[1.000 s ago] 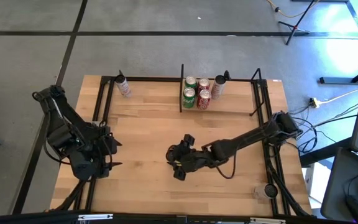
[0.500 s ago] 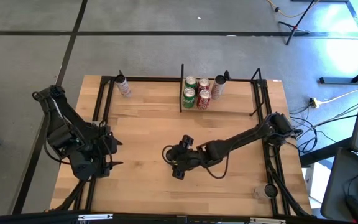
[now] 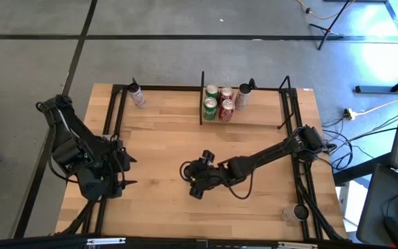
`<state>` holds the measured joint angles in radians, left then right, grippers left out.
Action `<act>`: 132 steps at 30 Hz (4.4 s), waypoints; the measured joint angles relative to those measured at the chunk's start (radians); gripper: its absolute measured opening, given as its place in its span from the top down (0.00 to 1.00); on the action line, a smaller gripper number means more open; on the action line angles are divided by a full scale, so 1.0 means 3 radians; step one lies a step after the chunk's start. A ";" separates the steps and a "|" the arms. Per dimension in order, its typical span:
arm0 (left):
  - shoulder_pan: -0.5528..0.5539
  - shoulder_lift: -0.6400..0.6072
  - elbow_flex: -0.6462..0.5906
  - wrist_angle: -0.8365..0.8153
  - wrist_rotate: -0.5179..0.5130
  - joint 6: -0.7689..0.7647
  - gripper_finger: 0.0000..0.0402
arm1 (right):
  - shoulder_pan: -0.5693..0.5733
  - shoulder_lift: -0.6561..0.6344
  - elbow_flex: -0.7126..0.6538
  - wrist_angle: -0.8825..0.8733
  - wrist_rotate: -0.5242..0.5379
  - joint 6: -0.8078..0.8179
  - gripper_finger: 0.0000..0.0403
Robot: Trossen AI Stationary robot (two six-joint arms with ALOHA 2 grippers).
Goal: Place canned beverage on shelf
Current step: Put the white yellow soda can on the shelf aligned with the other white yellow soda can, then put the top white pink soda can on the shelf
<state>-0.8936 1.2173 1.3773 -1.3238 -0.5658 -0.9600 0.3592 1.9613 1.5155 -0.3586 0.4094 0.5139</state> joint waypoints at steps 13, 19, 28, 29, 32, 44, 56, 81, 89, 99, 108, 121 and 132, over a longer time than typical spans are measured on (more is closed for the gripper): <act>0.0000 0.0001 0.0000 0.0020 0.0002 0.0001 0.18 | 0.0000 -0.0836 -0.0003 -0.0920 0.0425 0.0227 0.45; 0.0004 0.0001 0.0000 0.0021 -0.0053 0.0002 0.18 | -0.0002 -0.1213 -0.0002 -0.1709 0.0683 0.0402 0.45; 0.0152 0.0001 0.0000 0.0035 -0.0659 0.0006 0.18 | -0.0276 -0.2041 -0.0603 -0.2322 0.0752 0.0693 0.45; 0.0199 0.0001 0.0000 0.0035 -0.0702 0.0007 0.18 | -0.0334 -0.2189 -0.0752 -0.2244 0.0737 0.0687 0.45; 0.0368 0.0001 0.0000 0.0033 -0.0789 0.0016 0.18 | -0.0568 -0.2613 -0.1179 -0.2069 0.0596 0.0585 0.45; 0.1505 0.0001 0.0000 0.0226 -0.0769 0.0761 0.18 | -0.1783 -0.3256 -0.1774 -0.1451 -0.0142 -0.0433 0.45; 0.2291 0.0001 0.0000 0.0692 -0.0498 0.1219 0.18 | -0.2630 -0.3033 -0.1842 -0.1050 -0.0644 -0.1056 0.45; 0.2461 0.0001 0.0000 0.0952 -0.0402 0.1437 0.18 | -0.2792 -0.2647 -0.2203 -0.0165 -0.0772 -0.0995 0.41; 0.2461 0.0001 0.0000 0.0953 -0.0400 0.1451 0.18 | -0.2792 -0.2651 -0.2144 -0.0158 -0.0734 -0.0966 0.05; 0.2474 0.0001 0.0000 0.0955 -0.0388 0.1286 0.18 | -0.2790 -0.2676 -0.1549 -0.0914 -0.0836 -0.0953 0.08; 0.3028 0.0001 0.0000 0.0984 0.0128 0.1281 0.18 | -0.2789 -0.2678 -0.1106 -0.0790 -0.1191 -0.0946 0.08; 0.4855 0.0050 0.0004 0.0806 0.0698 0.1977 0.18 | -0.2791 -0.2620 -0.1107 -0.0418 -0.1165 -0.1116 0.08; 0.5886 0.0508 0.0004 0.0418 0.0696 0.2186 0.18 | -0.2791 -0.2404 -0.1109 -0.0497 -0.1195 -0.1123 0.08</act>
<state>0.8720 1.3696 1.3785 -1.1984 -0.3570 -0.3042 -0.4782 1.2402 1.1828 -0.5078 0.0509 0.1769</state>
